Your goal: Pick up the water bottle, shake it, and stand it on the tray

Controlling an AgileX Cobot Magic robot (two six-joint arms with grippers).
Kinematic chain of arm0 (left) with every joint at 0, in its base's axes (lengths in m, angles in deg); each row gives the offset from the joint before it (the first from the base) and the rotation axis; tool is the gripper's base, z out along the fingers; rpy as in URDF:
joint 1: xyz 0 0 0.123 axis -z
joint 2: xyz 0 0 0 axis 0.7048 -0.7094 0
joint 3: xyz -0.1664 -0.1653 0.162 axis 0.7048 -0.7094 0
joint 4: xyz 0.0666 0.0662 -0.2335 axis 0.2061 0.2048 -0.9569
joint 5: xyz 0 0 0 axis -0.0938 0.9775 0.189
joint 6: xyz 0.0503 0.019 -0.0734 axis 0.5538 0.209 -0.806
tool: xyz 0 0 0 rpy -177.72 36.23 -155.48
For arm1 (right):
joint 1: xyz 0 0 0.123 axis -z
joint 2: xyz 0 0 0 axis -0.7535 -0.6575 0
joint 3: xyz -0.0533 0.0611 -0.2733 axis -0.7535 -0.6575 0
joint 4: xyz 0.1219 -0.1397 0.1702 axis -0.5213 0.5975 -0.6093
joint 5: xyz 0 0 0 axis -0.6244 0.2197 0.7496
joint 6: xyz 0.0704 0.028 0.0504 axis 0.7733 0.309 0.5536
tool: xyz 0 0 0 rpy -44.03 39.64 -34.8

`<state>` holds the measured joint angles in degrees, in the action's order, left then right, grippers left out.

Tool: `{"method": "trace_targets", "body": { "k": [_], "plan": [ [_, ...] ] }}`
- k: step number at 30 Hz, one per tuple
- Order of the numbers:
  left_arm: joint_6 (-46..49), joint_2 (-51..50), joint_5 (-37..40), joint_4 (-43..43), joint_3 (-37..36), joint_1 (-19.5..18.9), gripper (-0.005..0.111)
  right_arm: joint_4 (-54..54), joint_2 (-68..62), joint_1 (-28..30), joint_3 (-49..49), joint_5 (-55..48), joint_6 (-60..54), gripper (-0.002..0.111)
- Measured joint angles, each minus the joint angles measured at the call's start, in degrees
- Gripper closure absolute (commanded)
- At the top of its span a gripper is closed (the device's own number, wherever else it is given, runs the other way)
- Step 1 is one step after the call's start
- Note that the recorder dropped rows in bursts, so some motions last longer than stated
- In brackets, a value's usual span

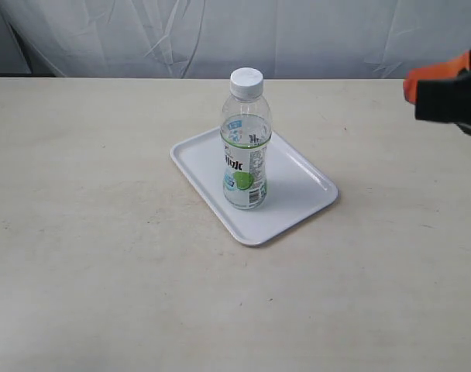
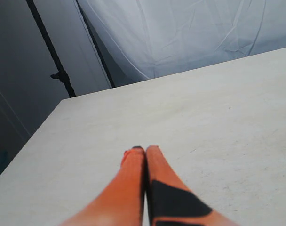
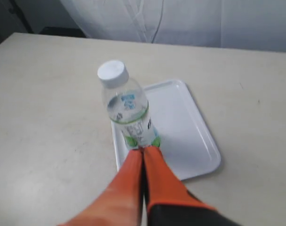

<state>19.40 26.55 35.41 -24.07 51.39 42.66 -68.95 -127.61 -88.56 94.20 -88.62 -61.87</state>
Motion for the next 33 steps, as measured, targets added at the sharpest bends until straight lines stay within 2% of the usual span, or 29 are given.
{"method": "trace_targets", "body": {
  "k": [6, 13, 15, 18, 21, 25, 29, 33],
  "plan": [
    [0.0, 0.0, 0.0, 0.0, 0.0, 0.0, 0.107, -1.2, 3.7, 0.0, -0.8, -6.5, -0.1, 0.107],
    [0.0, 0.0, 0.0, 0.0, 0.0, 0.0, 0.107, 6.7, 4.8, 0.6, -0.9, -6.3, -0.1, 0.107],
    [0.0, 0.0, 0.0, 0.0, 0.0, 0.0, 0.107, 7.0, 6.7, 2.8, -1.9, -4.6, -0.3, 0.107],
    [0.0, 0.0, 0.0, 0.0, 0.0, 0.0, 0.107, 7.2, 12.8, 8.9, -5.2, 0.1, -0.3, 0.107],
    [0.0, 0.0, 0.0, 0.0, 0.0, 0.0, 0.107, 6.9, 22.9, 17.7, -10.9, 4.6, -0.3, 0.107],
    [0.0, 0.0, 0.0, 0.0, 0.0, 0.0, 0.107, 6.6, 36.5, 27.2, -17.5, 5.5, -0.3, 0.107],
    [0.0, 0.0, 0.0, 0.0, 0.0, 0.0, 0.107, 6.5, 45.1, 30.9, -23.2, 4.6, -0.3, 0.107],
    [0.0, 0.0, 0.0, 0.0, 0.0, 0.0, 0.107, 6.3, 46.0, 31.3, -27.1, 4.2, -0.3, 0.107]
  ]
}}
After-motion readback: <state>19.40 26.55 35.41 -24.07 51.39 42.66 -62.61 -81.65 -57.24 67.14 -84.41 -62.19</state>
